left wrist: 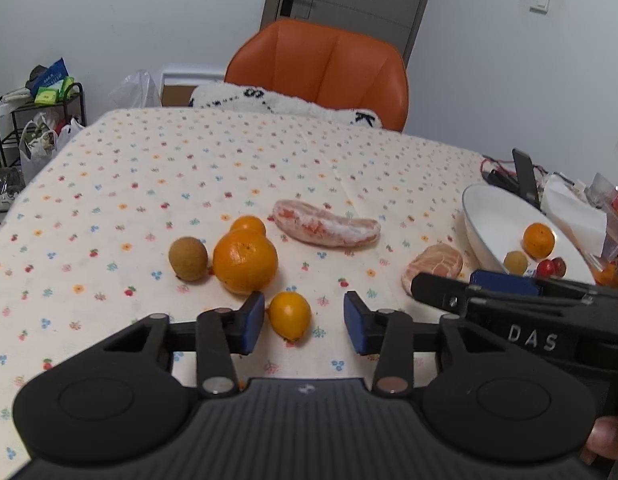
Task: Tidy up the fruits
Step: 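Close left tool on small orange while right tool closes on pink peeled pomelo segment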
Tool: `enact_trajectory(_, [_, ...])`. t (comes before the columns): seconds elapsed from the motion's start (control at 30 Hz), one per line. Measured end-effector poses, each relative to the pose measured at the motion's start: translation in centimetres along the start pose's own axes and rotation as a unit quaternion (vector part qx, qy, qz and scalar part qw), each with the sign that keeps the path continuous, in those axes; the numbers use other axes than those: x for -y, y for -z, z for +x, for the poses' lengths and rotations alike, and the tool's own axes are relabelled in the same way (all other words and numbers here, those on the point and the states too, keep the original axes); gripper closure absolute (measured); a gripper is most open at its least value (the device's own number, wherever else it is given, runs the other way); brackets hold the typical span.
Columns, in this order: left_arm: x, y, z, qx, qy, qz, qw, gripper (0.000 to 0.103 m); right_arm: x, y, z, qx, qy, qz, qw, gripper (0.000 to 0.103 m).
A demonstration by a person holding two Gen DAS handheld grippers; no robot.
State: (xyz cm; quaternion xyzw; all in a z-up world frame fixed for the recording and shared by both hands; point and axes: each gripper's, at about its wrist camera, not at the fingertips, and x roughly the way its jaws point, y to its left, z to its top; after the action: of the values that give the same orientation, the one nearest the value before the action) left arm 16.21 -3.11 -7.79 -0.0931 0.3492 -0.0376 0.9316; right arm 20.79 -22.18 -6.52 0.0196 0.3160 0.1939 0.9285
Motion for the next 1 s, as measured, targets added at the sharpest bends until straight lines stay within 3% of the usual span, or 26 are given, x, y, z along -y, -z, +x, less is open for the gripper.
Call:
enact_trajectory(0.1, [-0.2,0.1,0.3,0.001,-0.002,0.001,1.0000,0.081,-0.3,-0.2,0.4,-0.002,0.006,-0.009,1.000,0.036])
enact_trajectory(0.7, [-4.4,-0.5,-1.1,0.013,-0.001,-0.044,0.9989,0.082,-2.6,-1.0,2.8,-0.009,0.059,-0.062,0.996,0.036])
enact_trajectory(0.93, [-4.7,-0.1,-1.3,0.013,-0.002,-0.049,0.9987,0.082,-2.6,-0.7,2.6,-0.001,0.080,-0.090,0.993,0.060])
enact_trajectory(1.0, [-4.8,-0.1,-1.4,0.014,-0.001,-0.052,0.9985,0.082,-2.3,-0.7,2.2,-0.004,0.069,-0.086,0.994,0.061])
